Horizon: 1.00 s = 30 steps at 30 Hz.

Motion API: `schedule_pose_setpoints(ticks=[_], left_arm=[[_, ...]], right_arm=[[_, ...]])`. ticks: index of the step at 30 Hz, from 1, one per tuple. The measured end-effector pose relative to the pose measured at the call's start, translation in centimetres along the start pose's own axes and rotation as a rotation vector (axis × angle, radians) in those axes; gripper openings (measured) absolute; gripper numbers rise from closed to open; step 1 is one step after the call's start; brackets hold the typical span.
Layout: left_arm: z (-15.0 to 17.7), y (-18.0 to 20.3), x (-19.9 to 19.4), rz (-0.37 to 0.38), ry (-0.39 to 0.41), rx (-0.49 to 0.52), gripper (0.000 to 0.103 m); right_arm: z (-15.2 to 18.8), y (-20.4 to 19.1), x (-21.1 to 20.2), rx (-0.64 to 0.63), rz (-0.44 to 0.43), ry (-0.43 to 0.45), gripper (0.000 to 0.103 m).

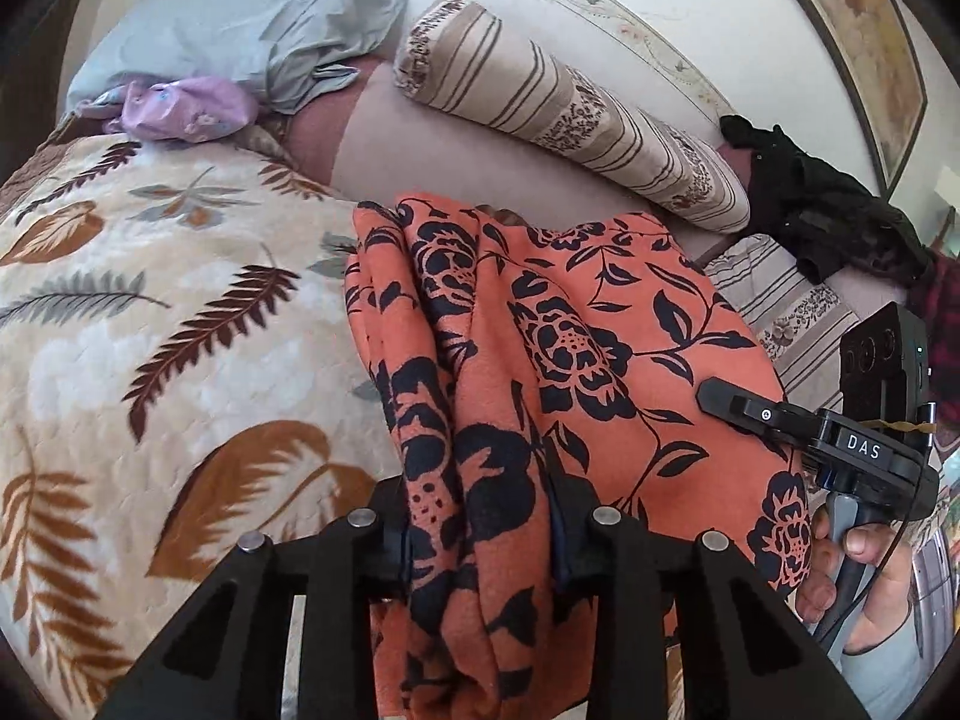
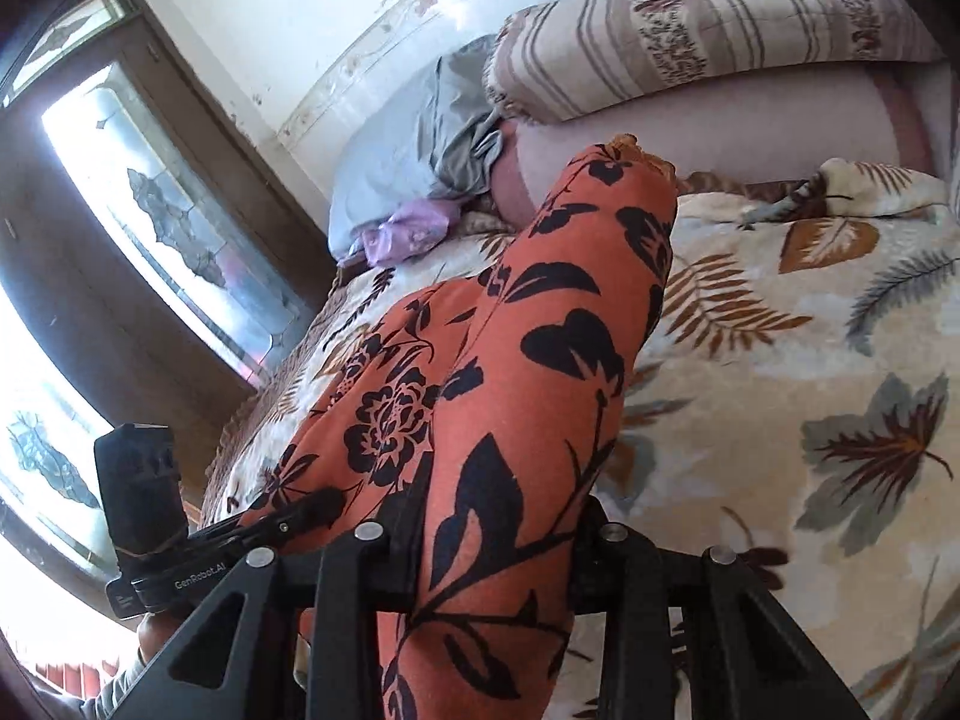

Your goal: Fold small clothes

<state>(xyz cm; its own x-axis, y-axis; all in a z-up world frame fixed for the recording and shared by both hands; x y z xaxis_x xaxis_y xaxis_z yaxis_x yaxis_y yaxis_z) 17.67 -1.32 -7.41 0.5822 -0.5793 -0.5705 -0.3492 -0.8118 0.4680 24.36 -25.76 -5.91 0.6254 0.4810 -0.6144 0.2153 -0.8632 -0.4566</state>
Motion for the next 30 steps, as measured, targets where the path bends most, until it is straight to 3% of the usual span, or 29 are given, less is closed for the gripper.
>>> schedule_pose_setpoints(ticks=[2,3,4,5,6,8,11,14,16,17,18,20,21,26,30], left_arm=[[0.9,-0.1,4.2,-0.044,-0.100,0.010,0.048],[1.9,-0.6,6.7,-0.092,-0.180,0.012,0.048],[3.3,-1.5,8.7,-0.153,-0.267,0.014,0.048],[4.7,-2.3,10.0,-0.173,-0.336,0.012,0.053],[5.1,-2.5,9.5,-0.151,-0.298,0.009,0.053],[5.0,-2.3,7.7,-0.146,-0.252,0.015,0.054],[4.5,-1.3,5.1,-0.150,-0.196,0.034,0.053],[4.6,-1.0,4.4,-0.165,-0.181,0.054,0.054],[5.8,-2.3,6.4,-0.213,-0.258,0.043,0.055],[6.4,-3.0,7.0,-0.201,-0.279,0.012,0.057],[6.4,-3.2,6.8,-0.191,-0.252,-0.004,0.058],[6.2,-2.8,6.3,-0.201,-0.245,-0.001,0.058],[6.2,-2.5,6.0,-0.199,-0.243,0.004,0.058],[6.6,-2.5,5.8,-0.216,-0.254,0.043,0.059],[6.6,-2.4,6.3,-0.224,-0.249,0.030,0.060]], right_arm=[[0.7,4.0,1.3,0.063,0.061,0.004,0.041],[1.5,6.1,2.5,0.109,0.094,-0.018,0.058],[2.8,8.7,3.9,0.174,0.148,-0.061,0.068],[4.0,10.6,4.7,0.224,0.198,-0.100,0.068],[5.3,12.2,5.1,0.262,0.243,-0.127,0.068],[6.5,13.1,3.9,0.316,0.181,-0.065,0.068],[6.3,11.9,0.8,0.307,0.189,0.051,0.068],[5.0,8.8,-1.8,0.279,0.064,0.141,0.068],[5.3,6.7,-2.5,0.273,-0.023,0.165,0.073],[5.9,6.3,-2.0,0.289,-0.070,0.146,0.077],[6.7,6.1,-0.6,0.306,-0.107,0.092,0.080],[8.8,7.2,2.8,0.344,-0.022,-0.066,0.080],[9.2,7.5,3.2,0.352,-0.011,-0.081,0.078],[4.6,4.9,0.7,0.278,-0.037,0.027,0.081],[1.5,7.1,2.6,0.296,0.013,0.037,0.086]])
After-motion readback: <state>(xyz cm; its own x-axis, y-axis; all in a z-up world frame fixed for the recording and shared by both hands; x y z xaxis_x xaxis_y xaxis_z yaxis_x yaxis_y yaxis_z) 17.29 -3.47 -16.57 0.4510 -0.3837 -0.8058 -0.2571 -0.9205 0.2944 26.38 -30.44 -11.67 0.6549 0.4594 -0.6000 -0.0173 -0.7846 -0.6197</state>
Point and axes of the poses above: each gripper's, at about its wrist camera, not at the fingertips, and x roughly the way its jaws point, y to its right, z to its underside, the point moved 3 cm from there along x, roughly the way its jaws point, and after that the axes turned 5 degrees about z, right-handed, at the moved point
